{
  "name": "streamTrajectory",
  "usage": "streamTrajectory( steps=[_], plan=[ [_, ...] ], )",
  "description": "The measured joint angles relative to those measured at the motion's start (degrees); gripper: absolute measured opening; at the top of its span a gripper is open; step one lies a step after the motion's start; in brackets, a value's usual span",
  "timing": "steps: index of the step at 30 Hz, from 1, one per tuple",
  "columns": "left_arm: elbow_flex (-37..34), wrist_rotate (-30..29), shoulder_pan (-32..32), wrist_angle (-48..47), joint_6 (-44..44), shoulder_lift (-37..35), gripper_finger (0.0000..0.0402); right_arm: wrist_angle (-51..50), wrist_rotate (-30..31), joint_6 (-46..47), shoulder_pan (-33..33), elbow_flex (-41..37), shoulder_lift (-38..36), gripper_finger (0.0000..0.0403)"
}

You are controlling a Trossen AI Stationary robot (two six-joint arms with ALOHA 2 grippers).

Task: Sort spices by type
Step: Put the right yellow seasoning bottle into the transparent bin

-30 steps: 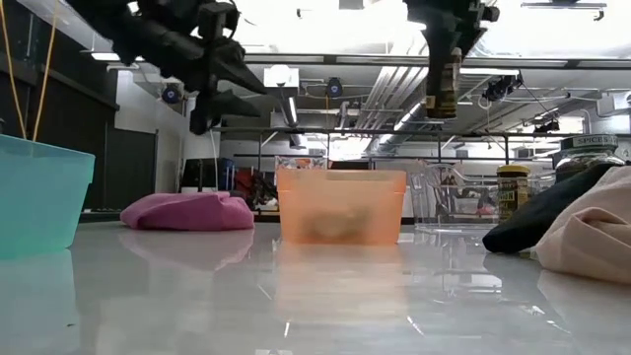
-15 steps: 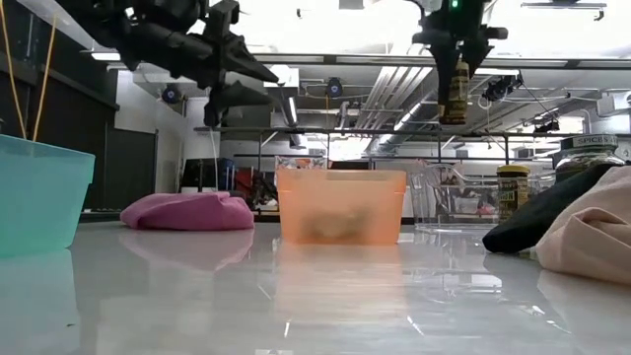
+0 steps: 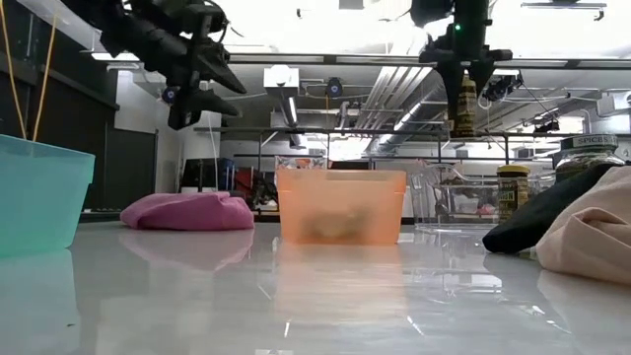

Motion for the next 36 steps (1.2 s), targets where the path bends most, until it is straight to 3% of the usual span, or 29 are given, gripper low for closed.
streamTrajectory(
  steps=[6, 11, 15, 21, 25, 32, 36],
  plan=[
    [0.05, -2.16, 2.79, 1.11, -0.40, -0.80, 0.0147, 1.67, -5.33, -2.07, -4.95, 0.00, 0.37, 0.0216],
    [0.04, -11.33, 4.95, 1.11, 1.67, 0.12, 0.0147, 5.65, -9.33, -5.34, -7.89, -1.77, 2.77, 0.0216],
    [0.04, -11.11, 5.66, -1.34, 1.83, 0.29, 0.0147, 5.08, -13.03, -11.16, -8.02, -6.84, 4.49, 0.0216],
    [0.00, -11.70, 0.99, -8.59, -6.78, -1.99, 0.0147, 7.62, -13.16, -16.20, -8.08, -18.02, 4.13, 0.0216],
    [0.00, -23.04, -4.11, -8.52, -9.63, -3.65, 0.0147, 16.92, -13.25, -17.82, -7.98, -23.32, 3.32, 0.0216],
    [-0.01, -37.76, -12.03, -8.46, -16.91, -3.83, 0.0147, 23.55, -13.31, -17.08, -7.73, -28.44, 3.28, 0.0216],
    [-0.64, -48.98, -16.26, -7.96, -18.78, -3.71, 0.0147, 27.26, -12.48, -16.18, -7.85, -31.14, 3.26, 0.0216]
  ],
)
